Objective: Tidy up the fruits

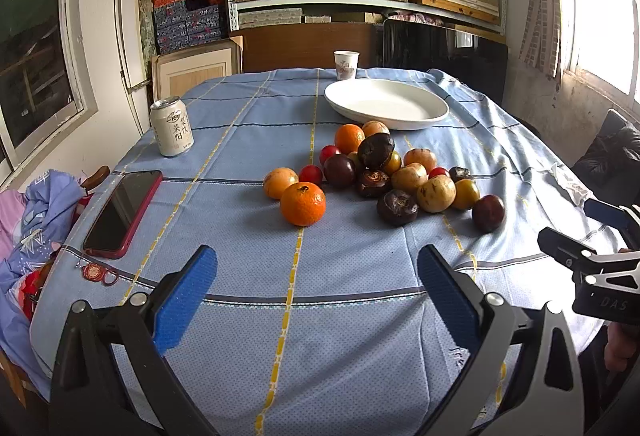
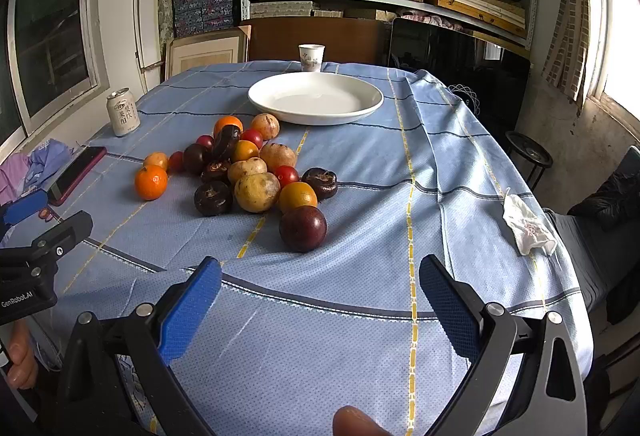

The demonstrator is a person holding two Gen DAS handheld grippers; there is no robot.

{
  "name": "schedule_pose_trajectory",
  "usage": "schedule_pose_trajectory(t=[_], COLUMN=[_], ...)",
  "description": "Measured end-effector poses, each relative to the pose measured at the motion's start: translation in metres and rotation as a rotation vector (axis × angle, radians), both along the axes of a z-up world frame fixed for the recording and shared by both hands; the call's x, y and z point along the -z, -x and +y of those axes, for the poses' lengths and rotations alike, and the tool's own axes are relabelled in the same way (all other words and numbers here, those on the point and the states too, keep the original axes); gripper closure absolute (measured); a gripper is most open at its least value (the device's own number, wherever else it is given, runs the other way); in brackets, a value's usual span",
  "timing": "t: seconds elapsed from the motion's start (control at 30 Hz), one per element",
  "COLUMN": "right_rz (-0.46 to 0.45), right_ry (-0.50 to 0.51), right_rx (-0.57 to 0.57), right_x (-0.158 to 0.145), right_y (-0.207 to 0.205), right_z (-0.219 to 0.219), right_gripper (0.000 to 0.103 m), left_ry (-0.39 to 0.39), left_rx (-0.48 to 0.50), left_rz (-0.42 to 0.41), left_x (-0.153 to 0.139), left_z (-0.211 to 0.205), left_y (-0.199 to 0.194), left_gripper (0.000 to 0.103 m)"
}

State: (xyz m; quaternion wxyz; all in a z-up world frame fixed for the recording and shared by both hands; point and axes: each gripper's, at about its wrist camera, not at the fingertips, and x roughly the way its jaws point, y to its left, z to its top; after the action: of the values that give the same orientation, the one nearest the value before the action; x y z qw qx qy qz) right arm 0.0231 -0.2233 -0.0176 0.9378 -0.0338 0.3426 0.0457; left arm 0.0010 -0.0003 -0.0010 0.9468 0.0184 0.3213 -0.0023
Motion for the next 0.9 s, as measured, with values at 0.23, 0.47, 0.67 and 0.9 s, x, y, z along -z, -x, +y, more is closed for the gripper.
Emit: schedule_pose_trajectory(t=[0.23, 0.47, 0.67, 0.9], right_rz=[0.002, 0.005, 0.008, 0.012], right_ry=[0.0, 0.0, 0.002, 0.002], right_rx=[0.0, 0.001, 0.002, 0.001], right_x=[0.0014, 0.0019, 0.0037, 0.0068], right_y=[-0.0003, -0.0007, -0.0014, -0.0007], right_z=[0.0004, 0.0007, 0.002, 0.001], right_gripper=[0.003, 0.003, 0.003, 0.003], left_ry=[-0.001, -0.002, -0.003, -0.004], left_rx=[0.0, 0.0, 0.0, 0.0], left_rz=[0.0, 0.002, 0.003, 0.006], left_x=[0.0, 0.0, 0.005, 0.007], left_z=[-0.0002, -0.0003, 0.0015, 0.0031], left_y=[-0.0001, -0.0002, 0.0002, -0.0009], left_gripper=[0.005, 0.005, 0.005, 0.005])
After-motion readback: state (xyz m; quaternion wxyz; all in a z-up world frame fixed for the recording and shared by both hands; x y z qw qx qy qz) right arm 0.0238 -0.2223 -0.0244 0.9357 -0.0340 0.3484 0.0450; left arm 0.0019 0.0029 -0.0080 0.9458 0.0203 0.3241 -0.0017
